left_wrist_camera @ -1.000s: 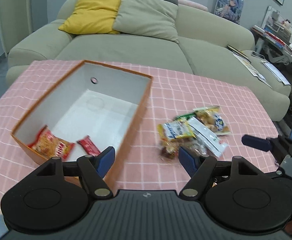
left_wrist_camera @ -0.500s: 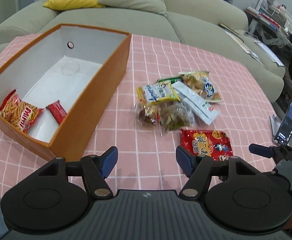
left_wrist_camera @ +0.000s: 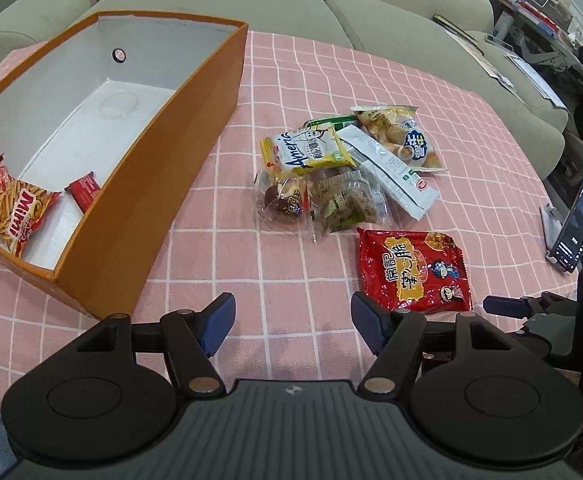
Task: Organize snacks
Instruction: 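Withdraw both tools from the shoebox back toward the snack pile, then grasp the red crispy-snack bag with the right tool while the left tool grasps the wrapped cake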
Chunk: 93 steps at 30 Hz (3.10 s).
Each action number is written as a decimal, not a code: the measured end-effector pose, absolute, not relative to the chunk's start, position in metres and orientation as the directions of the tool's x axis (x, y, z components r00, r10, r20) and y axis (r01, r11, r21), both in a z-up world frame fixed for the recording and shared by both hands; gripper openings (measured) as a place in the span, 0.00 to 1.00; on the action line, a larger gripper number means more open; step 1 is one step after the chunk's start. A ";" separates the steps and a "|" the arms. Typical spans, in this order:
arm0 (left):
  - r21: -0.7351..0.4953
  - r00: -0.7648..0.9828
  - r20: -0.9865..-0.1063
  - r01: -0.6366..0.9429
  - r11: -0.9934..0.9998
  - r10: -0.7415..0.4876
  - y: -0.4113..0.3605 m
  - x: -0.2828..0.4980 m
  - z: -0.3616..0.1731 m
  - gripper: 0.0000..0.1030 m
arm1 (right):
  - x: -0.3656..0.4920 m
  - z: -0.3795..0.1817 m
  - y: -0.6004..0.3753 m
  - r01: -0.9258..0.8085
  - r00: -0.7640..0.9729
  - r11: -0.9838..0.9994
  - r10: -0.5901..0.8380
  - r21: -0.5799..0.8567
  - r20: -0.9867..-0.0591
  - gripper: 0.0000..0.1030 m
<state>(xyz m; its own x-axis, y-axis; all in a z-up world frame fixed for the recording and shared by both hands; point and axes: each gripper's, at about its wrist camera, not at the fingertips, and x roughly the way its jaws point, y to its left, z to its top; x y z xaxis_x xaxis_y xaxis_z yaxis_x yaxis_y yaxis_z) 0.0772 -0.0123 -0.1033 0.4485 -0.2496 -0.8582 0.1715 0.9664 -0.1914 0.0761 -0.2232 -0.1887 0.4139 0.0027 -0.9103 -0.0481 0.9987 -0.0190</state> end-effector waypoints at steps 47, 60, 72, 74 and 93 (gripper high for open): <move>-0.115 0.405 -0.890 0.246 0.962 -0.210 -0.041 0.162 -0.135 0.76 | 0.129 -0.179 -0.226 -0.524 0.422 0.852 0.261 0.001 -0.868 0.74; -0.125 0.384 -0.902 0.204 0.971 -0.197 -0.043 0.184 -0.154 0.77 | 0.139 -0.174 -0.210 -0.543 0.419 0.840 0.290 0.019 -0.860 0.91; -0.144 0.360 -0.909 0.200 0.969 -0.209 -0.046 0.189 -0.164 0.47 | 0.138 -0.195 -0.201 -0.485 0.374 0.871 0.284 0.075 -0.883 0.84; -0.144 0.357 -0.910 0.200 0.969 -0.209 -0.046 0.189 -0.164 0.46 | 0.138 -0.196 -0.201 -0.477 0.374 0.875 0.285 0.080 -0.882 0.83; -0.150 0.396 -0.893 0.186 0.971 -0.214 -0.036 0.149 -0.134 0.42 | 0.115 -0.180 -0.206 -0.363 0.399 0.925 0.260 0.109 -0.879 0.69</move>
<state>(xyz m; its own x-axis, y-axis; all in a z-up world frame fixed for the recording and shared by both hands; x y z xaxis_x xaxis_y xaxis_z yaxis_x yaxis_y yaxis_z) 0.1488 -0.0362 -0.1343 0.3957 -0.2140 -0.8931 0.1856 0.9710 -0.1504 0.1149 -0.2065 -0.1801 0.3987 0.2603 -0.8794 -0.3631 0.9253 0.1093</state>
